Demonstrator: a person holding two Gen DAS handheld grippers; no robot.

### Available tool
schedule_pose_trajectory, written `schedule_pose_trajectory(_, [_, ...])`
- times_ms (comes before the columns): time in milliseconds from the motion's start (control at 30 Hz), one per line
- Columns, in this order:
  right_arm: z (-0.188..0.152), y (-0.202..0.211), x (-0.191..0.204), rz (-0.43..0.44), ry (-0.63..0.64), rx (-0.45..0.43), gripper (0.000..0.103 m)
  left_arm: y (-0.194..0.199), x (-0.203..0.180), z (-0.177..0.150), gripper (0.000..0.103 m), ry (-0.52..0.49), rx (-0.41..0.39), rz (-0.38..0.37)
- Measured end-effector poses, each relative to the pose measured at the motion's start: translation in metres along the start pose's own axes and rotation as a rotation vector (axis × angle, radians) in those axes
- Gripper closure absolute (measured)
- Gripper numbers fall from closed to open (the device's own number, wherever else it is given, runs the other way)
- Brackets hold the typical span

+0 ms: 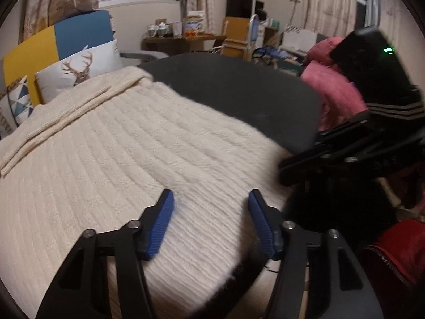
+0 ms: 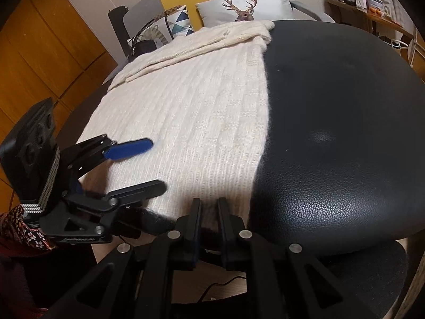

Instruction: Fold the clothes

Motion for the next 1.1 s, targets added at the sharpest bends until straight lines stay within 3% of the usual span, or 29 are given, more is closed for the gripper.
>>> schedule_pose_trajectory(67, [0.0, -0.001, 0.0, -0.005, 0.006, 0.001, 0.092, 0.002, -0.005, -0.004, 0.062, -0.007, -0.006, -0.023])
schedule_pose_trajectory(167, [0.001, -0.001, 0.0, -0.005, 0.002, 0.003, 0.093, 0.0, -0.001, -0.007, 0.066, 0.005, -0.009, -0.03])
schedule_pose_trajectory(233, [0.002, 0.001, 0.002, -0.018, 0.016, 0.0, 0.093, 0.002, 0.003, -0.006, 0.076, 0.046, -0.016, -0.049])
schedule_pose_trajectory(267, [0.003, 0.002, 0.003, -0.027, 0.028, -0.003, 0.093, 0.003, 0.005, -0.006, 0.087, 0.057, -0.023, -0.057])
schedule_pose_trajectory(400, [0.009, 0.007, 0.014, -0.054, 0.099, -0.032, 0.092, 0.007, -0.005, -0.007, 0.099, 0.032, -0.041, -0.086])
schedule_pose_trajectory(500, [0.007, -0.001, 0.018, -0.044, 0.111, 0.002, 0.092, 0.0, -0.012, -0.012, 0.099, -0.02, -0.018, -0.069])
schedule_pose_trajectory(633, [-0.007, -0.002, 0.01, -0.059, 0.091, 0.049, 0.094, -0.003, -0.005, -0.013, 0.098, 0.048, -0.012, -0.098])
schedule_pose_trajectory(767, [-0.018, 0.002, -0.002, -0.03, 0.024, 0.058, 0.095, -0.003, -0.007, -0.01, 0.097, 0.039, -0.012, -0.091])
schedule_pose_trajectory(933, [-0.018, 0.003, -0.002, -0.025, 0.003, 0.041, 0.095, 0.002, -0.025, 0.018, 0.097, -0.033, -0.059, -0.11])
schedule_pose_trajectory(1067, [-0.018, 0.004, -0.002, -0.023, -0.004, 0.027, 0.095, -0.034, -0.035, 0.009, 0.098, -0.071, 0.048, -0.105])
schedule_pose_trajectory(1100, [-0.018, 0.004, -0.002, -0.022, -0.006, 0.024, 0.095, -0.034, -0.034, 0.009, 0.098, -0.057, 0.033, -0.11])
Point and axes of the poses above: each gripper's, at about its wrist camera, not at the fingertips, and y roughly against the way its jaws point, x to its left, z to its top, the point moved 6 cm from there along -y, roughly the way its jaws point, and after that the axes turned 6 degrees about -x, right-handed, at the moved point
